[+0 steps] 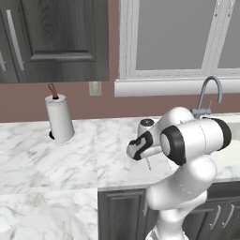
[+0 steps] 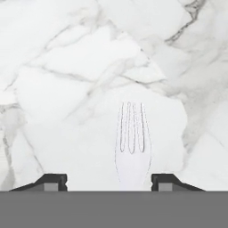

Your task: Organize the utensils by type. Pick up the wooden spoons from the counter and place them in the open cabinet. Then pick up the metallic utensils from the counter and place them in the open drawer.

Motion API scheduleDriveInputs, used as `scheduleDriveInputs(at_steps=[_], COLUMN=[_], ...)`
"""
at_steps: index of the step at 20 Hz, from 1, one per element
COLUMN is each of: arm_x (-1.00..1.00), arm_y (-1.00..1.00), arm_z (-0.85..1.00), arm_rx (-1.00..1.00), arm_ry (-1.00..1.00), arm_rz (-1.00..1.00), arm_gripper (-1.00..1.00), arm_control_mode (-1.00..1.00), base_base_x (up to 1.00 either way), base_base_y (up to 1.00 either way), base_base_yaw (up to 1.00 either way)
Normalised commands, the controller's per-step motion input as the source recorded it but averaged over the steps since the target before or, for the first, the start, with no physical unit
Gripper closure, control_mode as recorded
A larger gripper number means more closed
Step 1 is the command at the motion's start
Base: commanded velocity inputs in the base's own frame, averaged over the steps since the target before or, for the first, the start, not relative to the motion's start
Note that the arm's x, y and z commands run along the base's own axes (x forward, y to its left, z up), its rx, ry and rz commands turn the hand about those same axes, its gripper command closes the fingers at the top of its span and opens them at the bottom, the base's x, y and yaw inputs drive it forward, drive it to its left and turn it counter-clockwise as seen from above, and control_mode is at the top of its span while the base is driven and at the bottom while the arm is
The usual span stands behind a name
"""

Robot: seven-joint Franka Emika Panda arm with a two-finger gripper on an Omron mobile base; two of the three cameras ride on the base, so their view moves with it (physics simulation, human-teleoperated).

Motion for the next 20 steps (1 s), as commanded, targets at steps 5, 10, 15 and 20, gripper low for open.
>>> scheduleDriveInputs(at_steps=[5,10,15,20], arm_x=[0.0,0.0,0.0,-0.07], arm_y=[-0.06,-0.16,-0.12,-0.11], arm_z=[-0.31,-0.1,0.3,0.79], arm_rx=[0.0,0.04,0.08,0.1], arm_ry=[0.04,0.0,-0.04,-0.1], arm_rz=[0.0,0.0,0.0,0.0], arm_gripper=[1.0,1.0,1.0,1.0], arm_control_mode=[-1.0,-1.0,-1.0,-1.0], base_base_x=[0.0,0.0,0.0,0.0], base_base_y=[0.0,0.0,0.0,0.0], base_base_yaw=[0.0,0.0,0.0,0.0])
